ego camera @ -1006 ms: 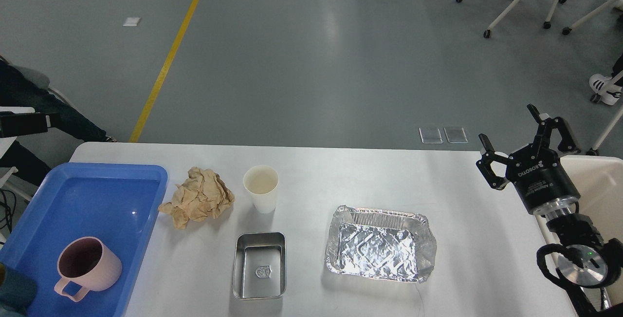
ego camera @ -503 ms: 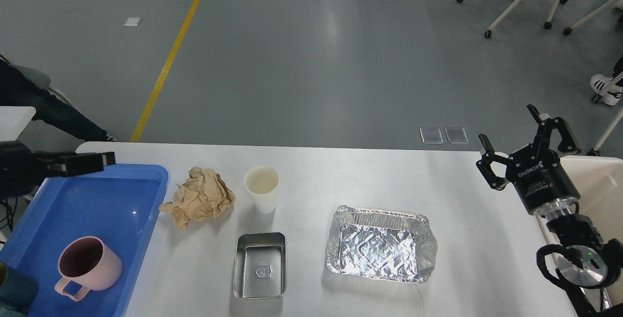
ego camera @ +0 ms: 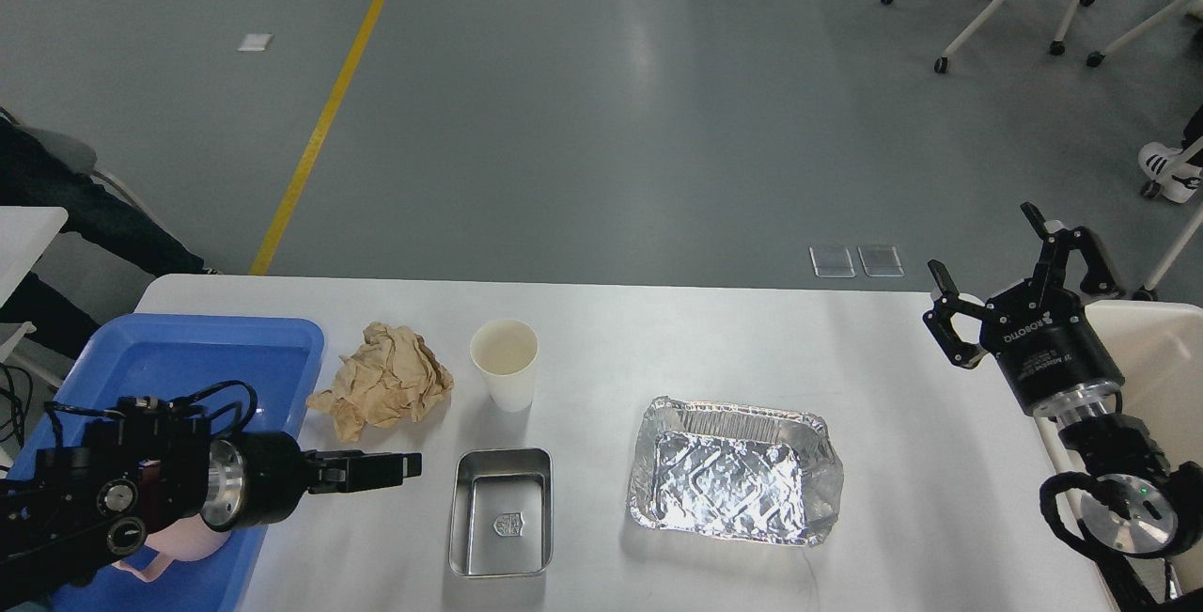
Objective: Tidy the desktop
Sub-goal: 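Reach the left gripper to the small steel box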
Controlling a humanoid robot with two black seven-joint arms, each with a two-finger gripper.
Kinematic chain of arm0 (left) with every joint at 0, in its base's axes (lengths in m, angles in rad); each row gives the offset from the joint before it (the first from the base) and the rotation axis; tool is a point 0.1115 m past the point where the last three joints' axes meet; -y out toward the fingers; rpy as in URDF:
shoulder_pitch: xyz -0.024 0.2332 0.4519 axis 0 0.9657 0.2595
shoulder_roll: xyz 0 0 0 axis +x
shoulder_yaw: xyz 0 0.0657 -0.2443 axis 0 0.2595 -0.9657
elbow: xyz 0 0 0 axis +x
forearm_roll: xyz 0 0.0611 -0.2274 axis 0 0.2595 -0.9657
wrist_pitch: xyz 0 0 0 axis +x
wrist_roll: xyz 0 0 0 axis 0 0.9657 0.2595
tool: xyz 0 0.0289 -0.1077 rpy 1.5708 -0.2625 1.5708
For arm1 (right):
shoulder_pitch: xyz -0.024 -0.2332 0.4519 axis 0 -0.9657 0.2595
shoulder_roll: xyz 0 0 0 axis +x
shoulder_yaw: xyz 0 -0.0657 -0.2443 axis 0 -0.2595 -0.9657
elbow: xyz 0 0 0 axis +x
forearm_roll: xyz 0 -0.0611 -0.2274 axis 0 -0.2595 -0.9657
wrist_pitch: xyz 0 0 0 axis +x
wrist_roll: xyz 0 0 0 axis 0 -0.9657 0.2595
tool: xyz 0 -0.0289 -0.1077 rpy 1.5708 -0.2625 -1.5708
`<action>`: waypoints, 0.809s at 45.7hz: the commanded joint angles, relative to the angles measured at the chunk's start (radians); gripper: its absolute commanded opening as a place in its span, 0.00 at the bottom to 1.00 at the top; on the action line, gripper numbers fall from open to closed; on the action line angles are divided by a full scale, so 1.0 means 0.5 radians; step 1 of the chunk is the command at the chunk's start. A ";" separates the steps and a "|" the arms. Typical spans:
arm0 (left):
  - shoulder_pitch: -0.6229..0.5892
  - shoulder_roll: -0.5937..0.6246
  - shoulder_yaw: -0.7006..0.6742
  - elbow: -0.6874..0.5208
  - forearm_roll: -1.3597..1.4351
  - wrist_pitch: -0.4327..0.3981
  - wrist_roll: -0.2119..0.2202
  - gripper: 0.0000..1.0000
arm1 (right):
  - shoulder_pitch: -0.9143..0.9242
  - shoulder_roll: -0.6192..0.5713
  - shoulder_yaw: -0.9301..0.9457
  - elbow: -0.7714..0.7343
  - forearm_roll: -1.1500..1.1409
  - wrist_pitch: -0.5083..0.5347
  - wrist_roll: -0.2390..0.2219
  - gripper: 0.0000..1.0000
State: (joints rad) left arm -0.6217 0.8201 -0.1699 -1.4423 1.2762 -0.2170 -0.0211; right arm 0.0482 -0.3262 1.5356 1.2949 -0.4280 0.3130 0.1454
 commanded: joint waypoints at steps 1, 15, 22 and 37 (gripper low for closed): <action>0.056 -0.180 -0.001 0.169 0.012 0.106 -0.007 0.91 | -0.007 -0.001 0.000 0.000 0.000 0.000 0.001 1.00; 0.182 -0.422 -0.001 0.295 0.015 0.213 -0.010 0.78 | -0.007 -0.004 0.006 0.000 0.000 0.000 0.001 1.00; 0.191 -0.474 0.002 0.381 0.015 0.213 -0.010 0.77 | -0.007 -0.007 0.006 0.000 0.000 0.000 0.001 1.00; 0.200 -0.477 0.008 0.412 0.019 0.213 -0.010 0.28 | -0.007 -0.004 0.006 0.000 0.000 0.000 0.001 1.00</action>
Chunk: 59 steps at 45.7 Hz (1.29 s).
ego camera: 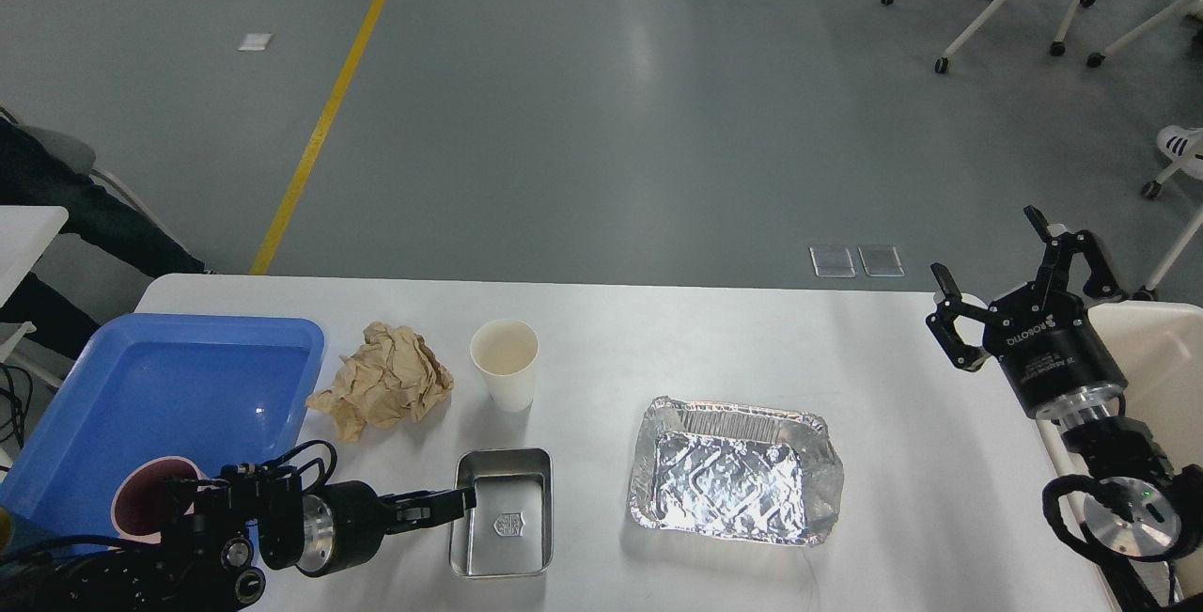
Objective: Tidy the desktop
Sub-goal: 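Reach the left gripper to the small steel box, then grasp the steel box, lift it and place it in the blue tray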
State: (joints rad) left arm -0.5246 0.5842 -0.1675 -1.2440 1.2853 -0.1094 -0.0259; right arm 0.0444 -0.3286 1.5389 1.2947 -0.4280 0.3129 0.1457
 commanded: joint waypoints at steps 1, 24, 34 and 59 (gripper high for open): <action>0.006 -0.006 0.007 0.015 0.000 -0.002 -0.003 0.24 | 0.000 -0.002 -0.001 0.000 0.000 0.000 0.000 1.00; -0.046 0.080 0.037 -0.052 -0.030 -0.020 -0.010 0.01 | 0.028 0.001 -0.001 -0.003 -0.003 -0.003 0.000 1.00; -0.221 0.249 0.022 -0.307 -0.030 -0.189 -0.111 0.01 | 0.037 0.016 -0.007 0.000 -0.003 -0.006 0.000 1.00; -0.537 0.669 -0.260 -0.617 -0.257 -0.330 -0.129 0.02 | 0.083 0.037 -0.010 0.000 -0.068 -0.009 -0.003 1.00</action>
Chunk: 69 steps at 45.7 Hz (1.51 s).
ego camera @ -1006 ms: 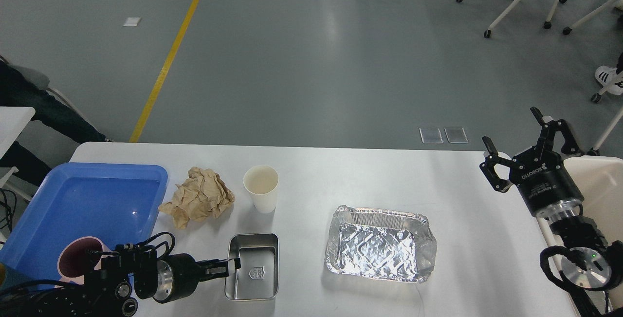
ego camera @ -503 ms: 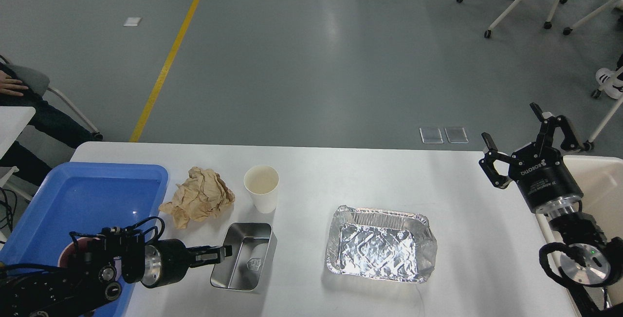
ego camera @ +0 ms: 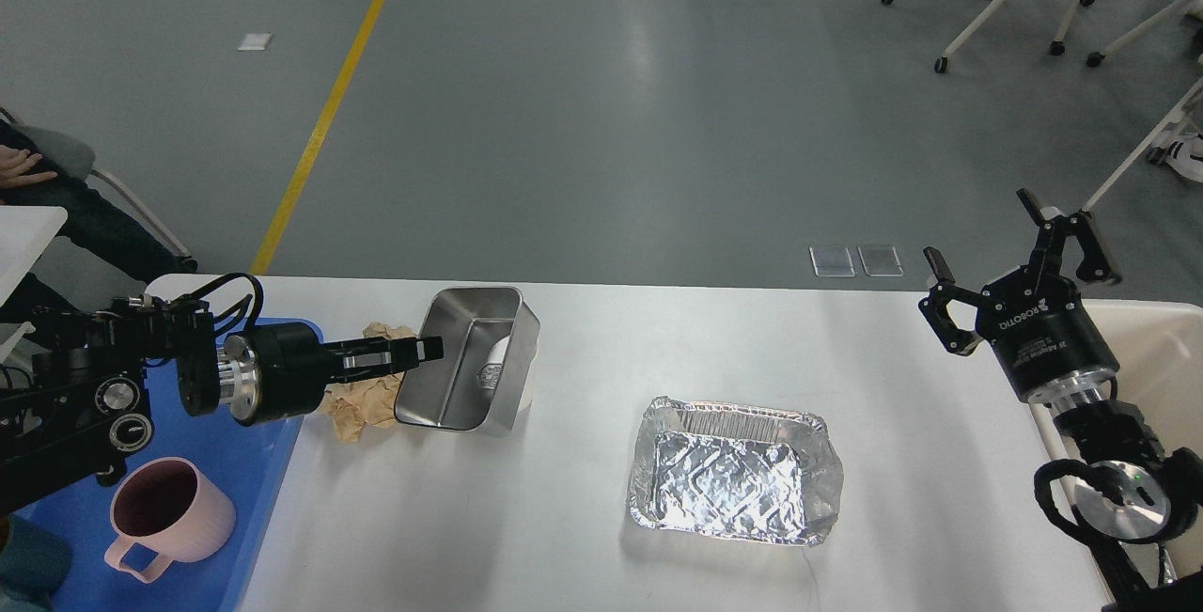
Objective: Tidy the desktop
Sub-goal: 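Grasp the steel box, lift it and place it in the blue tray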
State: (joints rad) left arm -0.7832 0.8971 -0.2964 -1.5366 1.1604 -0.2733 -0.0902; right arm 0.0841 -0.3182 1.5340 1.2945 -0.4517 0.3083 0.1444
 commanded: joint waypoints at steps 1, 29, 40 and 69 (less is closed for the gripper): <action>-0.020 0.050 -0.005 -0.035 -0.008 -0.006 -0.001 0.02 | 0.004 0.017 0.000 0.000 -0.023 0.000 0.000 1.00; -0.014 0.516 -0.088 0.575 -0.198 0.007 0.027 0.04 | 0.007 0.023 0.000 -0.003 -0.023 0.000 0.003 1.00; 0.149 0.418 -0.079 0.898 -0.379 0.031 0.030 0.04 | 0.004 0.026 0.000 0.000 -0.023 0.000 0.003 1.00; 0.293 -0.220 -0.082 1.849 -0.376 0.059 0.021 0.24 | -0.009 0.023 0.000 -0.006 -0.026 0.006 0.003 1.00</action>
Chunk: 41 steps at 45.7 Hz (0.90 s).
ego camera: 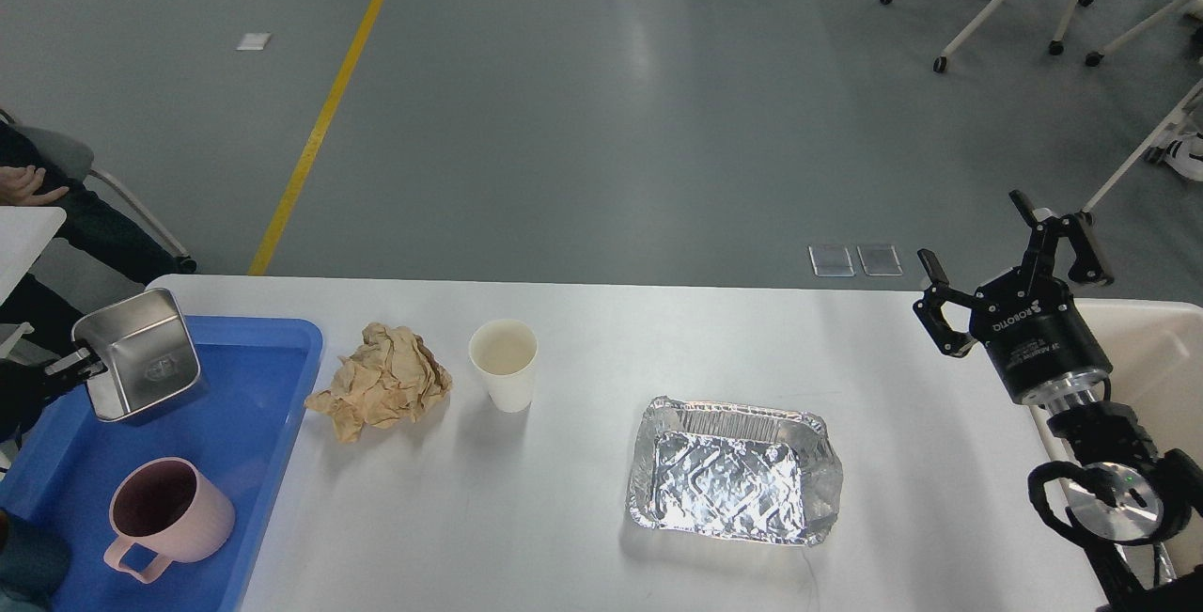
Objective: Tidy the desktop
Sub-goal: 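Grasp the steel box, lift it and place it in the blue tray, then move the right gripper down toward the foil tray edge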
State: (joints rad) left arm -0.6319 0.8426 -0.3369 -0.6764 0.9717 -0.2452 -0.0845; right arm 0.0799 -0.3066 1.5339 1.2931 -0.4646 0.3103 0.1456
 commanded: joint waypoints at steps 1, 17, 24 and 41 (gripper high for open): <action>-0.009 -0.142 -0.001 0.159 -0.001 0.003 0.003 0.28 | 0.000 0.000 0.000 -0.003 0.000 -0.001 0.000 1.00; -0.141 -0.292 -0.059 0.331 -0.286 -0.034 -0.012 0.97 | 0.006 -0.003 0.000 -0.003 0.000 -0.001 0.000 1.00; -0.267 -0.234 -0.166 0.331 -0.921 -0.040 -0.006 0.97 | 0.006 -0.003 0.000 -0.003 0.003 -0.001 0.000 1.00; -0.142 -0.473 -1.206 -0.076 -1.542 -0.074 -0.006 0.97 | 0.006 -0.068 -0.028 -0.003 -0.114 -0.004 -0.003 1.00</action>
State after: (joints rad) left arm -0.7761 0.6651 -0.7451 -0.6142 0.2095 -0.2966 -0.0877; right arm 0.0831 -0.3273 1.5230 1.2913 -0.4828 0.3084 0.1444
